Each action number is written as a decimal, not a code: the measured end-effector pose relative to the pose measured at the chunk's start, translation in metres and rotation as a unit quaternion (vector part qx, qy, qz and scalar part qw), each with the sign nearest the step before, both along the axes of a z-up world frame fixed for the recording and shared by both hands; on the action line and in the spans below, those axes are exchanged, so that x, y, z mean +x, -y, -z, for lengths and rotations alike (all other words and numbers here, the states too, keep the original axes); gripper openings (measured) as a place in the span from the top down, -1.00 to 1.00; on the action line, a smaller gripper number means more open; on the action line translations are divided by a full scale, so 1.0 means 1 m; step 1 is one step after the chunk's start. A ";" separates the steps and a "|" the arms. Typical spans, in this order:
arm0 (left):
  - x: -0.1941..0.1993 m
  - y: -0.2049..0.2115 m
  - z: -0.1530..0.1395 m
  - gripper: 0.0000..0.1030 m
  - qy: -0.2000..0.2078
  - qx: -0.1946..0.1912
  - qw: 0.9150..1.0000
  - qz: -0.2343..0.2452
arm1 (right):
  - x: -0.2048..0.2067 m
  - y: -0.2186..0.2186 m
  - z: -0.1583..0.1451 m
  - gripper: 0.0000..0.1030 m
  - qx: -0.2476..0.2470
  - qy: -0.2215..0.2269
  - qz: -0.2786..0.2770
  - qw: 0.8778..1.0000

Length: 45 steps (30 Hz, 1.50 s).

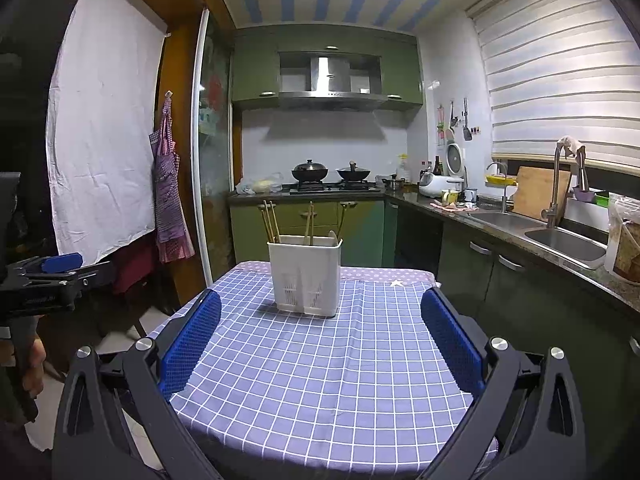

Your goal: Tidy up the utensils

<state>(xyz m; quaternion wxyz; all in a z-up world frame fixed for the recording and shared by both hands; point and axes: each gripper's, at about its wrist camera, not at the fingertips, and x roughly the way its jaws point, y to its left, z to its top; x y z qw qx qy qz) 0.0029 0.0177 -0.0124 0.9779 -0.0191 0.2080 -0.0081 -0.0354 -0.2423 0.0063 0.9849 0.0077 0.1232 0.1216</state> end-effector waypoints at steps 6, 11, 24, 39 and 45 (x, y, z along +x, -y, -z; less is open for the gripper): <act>0.000 0.003 -0.001 -0.87 0.003 0.006 1.000 0.001 | 0.000 0.000 0.000 -0.91 0.003 -0.001 -0.003 1.000; -0.001 0.006 0.000 -0.87 0.001 0.007 1.000 0.003 | 0.000 0.001 0.000 -0.91 0.003 -0.001 -0.003 1.000; -0.001 0.005 0.002 -0.87 -0.001 0.009 1.000 -0.001 | 0.000 0.001 0.002 -0.91 0.005 -0.002 -0.005 1.000; 0.000 0.006 0.004 -0.87 -0.002 0.016 1.000 -0.005 | 0.001 0.000 0.002 -0.91 0.006 -0.003 -0.005 1.000; 0.000 0.005 0.004 -0.87 -0.004 0.014 1.000 0.001 | 0.000 0.000 0.002 -0.91 0.006 -0.003 -0.005 1.000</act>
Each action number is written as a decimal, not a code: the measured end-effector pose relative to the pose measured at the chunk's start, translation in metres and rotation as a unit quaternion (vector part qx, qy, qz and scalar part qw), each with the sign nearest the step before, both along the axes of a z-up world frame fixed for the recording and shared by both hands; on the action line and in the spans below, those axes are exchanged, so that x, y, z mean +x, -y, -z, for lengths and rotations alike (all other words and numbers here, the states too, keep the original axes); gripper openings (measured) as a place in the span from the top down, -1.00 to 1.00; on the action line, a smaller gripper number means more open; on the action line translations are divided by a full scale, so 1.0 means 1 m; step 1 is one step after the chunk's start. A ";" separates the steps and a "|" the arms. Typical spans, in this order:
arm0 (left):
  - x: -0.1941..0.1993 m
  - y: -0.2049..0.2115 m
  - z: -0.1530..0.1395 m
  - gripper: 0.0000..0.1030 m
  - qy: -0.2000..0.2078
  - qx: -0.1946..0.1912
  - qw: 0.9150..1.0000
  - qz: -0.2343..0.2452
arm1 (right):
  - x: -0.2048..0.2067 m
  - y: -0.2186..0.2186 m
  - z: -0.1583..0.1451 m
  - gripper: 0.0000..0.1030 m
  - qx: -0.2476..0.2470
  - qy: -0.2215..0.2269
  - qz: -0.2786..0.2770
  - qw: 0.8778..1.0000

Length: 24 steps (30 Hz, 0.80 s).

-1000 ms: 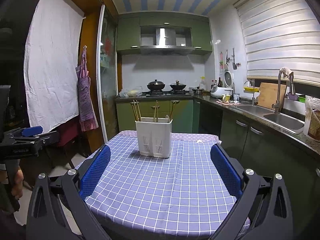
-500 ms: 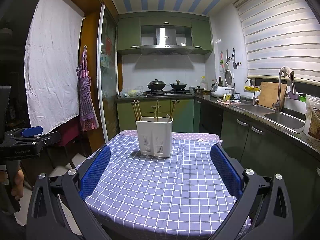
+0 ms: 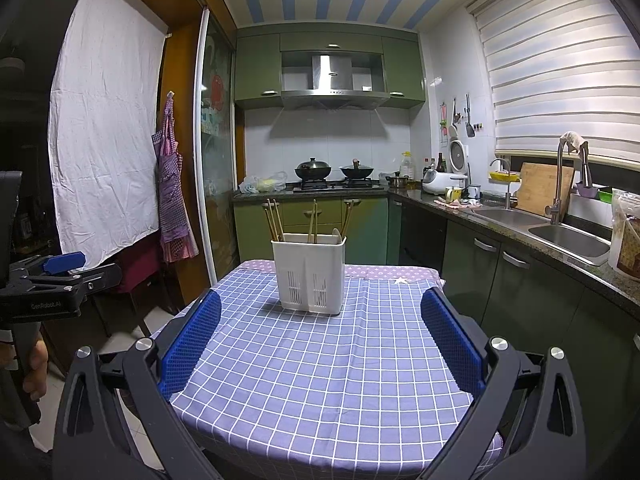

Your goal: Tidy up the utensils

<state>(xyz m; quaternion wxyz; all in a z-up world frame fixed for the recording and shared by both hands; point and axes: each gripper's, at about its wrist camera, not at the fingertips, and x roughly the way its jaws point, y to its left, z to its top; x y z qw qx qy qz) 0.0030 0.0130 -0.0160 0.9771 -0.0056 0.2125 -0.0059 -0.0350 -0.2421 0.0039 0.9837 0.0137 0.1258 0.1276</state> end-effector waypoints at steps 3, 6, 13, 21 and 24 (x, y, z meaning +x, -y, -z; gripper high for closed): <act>0.000 -0.001 -0.001 -0.87 0.001 0.005 1.000 -0.003 | 0.000 -0.001 0.001 -0.91 0.000 0.000 0.000 1.000; 0.000 -0.001 -0.001 -0.87 0.001 0.006 1.000 -0.003 | 0.000 -0.002 0.002 -0.91 0.000 -0.001 0.000 1.000; 0.000 -0.003 -0.001 -0.87 0.000 0.009 1.000 -0.005 | 0.001 -0.003 0.004 -0.91 0.000 -0.003 -0.001 1.000; 0.000 -0.003 -0.001 -0.87 0.000 0.010 1.000 -0.004 | 0.001 -0.004 0.004 -0.91 0.000 -0.003 0.000 1.000; 0.000 -0.003 -0.001 -0.87 0.000 0.011 1.000 -0.004 | 0.001 -0.004 0.004 -0.91 0.000 -0.003 0.000 1.000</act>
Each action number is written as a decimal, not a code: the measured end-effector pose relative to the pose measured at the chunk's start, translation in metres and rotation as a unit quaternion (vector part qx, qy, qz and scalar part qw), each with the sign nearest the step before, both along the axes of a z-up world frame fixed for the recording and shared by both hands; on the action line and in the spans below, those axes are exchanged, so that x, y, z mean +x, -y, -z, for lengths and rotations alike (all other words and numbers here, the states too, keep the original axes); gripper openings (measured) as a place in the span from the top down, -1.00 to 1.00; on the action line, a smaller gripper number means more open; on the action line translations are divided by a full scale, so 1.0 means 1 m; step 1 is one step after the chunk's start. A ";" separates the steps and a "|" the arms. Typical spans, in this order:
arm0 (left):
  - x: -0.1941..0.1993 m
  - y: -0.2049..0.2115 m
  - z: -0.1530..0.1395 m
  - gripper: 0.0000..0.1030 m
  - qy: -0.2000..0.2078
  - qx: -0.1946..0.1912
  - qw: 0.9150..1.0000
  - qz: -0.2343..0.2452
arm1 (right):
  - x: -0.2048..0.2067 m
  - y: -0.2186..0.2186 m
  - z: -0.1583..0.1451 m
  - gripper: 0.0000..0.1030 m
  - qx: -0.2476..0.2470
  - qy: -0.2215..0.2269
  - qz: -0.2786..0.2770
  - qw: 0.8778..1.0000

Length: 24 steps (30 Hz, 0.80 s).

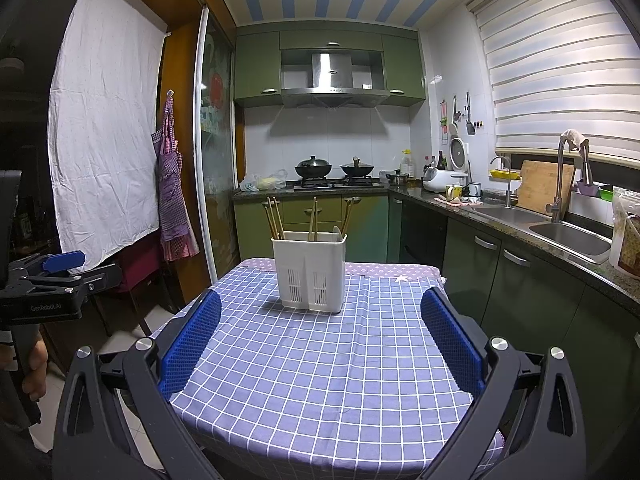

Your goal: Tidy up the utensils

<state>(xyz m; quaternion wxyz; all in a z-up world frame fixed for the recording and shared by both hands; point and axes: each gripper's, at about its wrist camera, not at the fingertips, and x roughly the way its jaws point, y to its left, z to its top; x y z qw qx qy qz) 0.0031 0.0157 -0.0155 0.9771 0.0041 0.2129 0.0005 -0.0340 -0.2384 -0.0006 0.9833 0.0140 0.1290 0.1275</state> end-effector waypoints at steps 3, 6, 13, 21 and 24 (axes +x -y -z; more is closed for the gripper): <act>0.000 -0.001 0.000 -0.87 0.000 0.001 1.000 -0.001 | 0.000 0.000 0.000 -0.91 0.000 -0.001 -0.001 1.000; 0.000 -0.004 0.001 -0.87 0.001 0.004 1.000 -0.002 | 0.001 -0.001 0.002 -0.91 0.000 -0.003 -0.001 1.000; 0.003 -0.006 0.001 -0.87 -0.002 0.006 1.000 0.000 | 0.001 -0.002 0.003 -0.91 0.000 -0.003 -0.001 1.000; 0.004 -0.007 -0.001 -0.87 -0.008 0.005 1.000 -0.002 | 0.002 -0.002 0.003 -0.91 0.000 -0.005 -0.001 1.000; 0.006 -0.008 -0.001 -0.87 -0.014 0.003 1.000 -0.006 | 0.002 -0.003 0.004 -0.91 -0.001 -0.006 -0.001 1.000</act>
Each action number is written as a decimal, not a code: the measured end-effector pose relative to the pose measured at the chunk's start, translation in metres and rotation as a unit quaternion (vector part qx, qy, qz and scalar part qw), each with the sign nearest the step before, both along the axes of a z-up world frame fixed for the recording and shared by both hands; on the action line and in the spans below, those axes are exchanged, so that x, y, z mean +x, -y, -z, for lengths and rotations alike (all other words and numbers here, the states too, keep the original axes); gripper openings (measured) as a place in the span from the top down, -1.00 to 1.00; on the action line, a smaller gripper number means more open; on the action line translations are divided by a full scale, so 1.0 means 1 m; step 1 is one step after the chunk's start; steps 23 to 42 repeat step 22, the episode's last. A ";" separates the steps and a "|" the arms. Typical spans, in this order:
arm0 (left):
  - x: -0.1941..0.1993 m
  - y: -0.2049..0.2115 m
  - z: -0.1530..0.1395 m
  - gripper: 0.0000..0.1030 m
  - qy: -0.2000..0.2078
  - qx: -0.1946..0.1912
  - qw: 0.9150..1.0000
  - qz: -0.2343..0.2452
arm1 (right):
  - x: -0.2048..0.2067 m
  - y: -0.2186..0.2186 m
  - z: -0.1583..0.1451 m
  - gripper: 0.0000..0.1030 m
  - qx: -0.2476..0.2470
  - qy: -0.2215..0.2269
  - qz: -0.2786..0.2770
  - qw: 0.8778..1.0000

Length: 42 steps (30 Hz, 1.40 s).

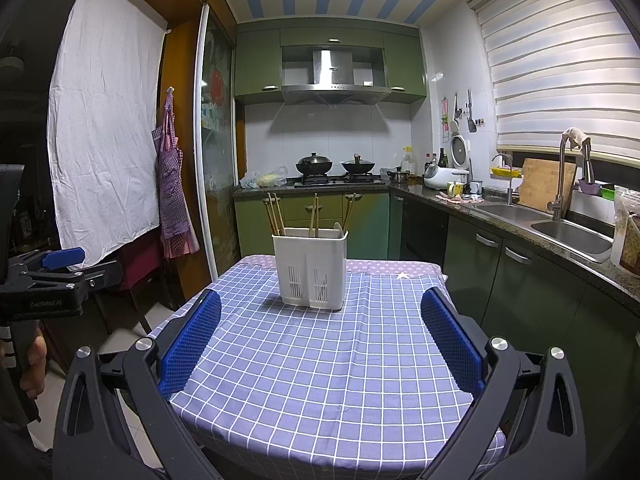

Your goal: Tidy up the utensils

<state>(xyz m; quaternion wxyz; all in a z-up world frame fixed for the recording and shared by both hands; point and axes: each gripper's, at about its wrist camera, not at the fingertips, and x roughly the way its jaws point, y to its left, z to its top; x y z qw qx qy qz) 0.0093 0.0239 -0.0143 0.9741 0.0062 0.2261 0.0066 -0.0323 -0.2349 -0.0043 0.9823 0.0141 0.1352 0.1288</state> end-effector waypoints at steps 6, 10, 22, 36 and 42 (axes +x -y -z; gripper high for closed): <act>0.003 0.003 0.000 -0.87 -0.003 -0.002 1.000 0.012 | 0.000 -0.001 0.003 -0.91 -0.001 -0.002 -0.001 1.000; 0.006 0.002 0.002 -0.87 -0.009 -0.015 1.000 0.026 | -0.001 -0.003 0.004 -0.91 -0.002 -0.004 -0.002 1.000; 0.020 0.005 0.014 -0.87 -0.020 0.008 1.000 0.017 | 0.008 -0.003 0.006 -0.91 -0.002 -0.015 -0.003 1.000; 0.020 0.005 0.014 -0.87 -0.020 0.008 1.000 0.017 | 0.008 -0.003 0.006 -0.91 -0.002 -0.015 -0.003 1.000; 0.020 0.005 0.014 -0.87 -0.020 0.008 1.000 0.017 | 0.008 -0.003 0.006 -0.91 -0.002 -0.015 -0.003 1.000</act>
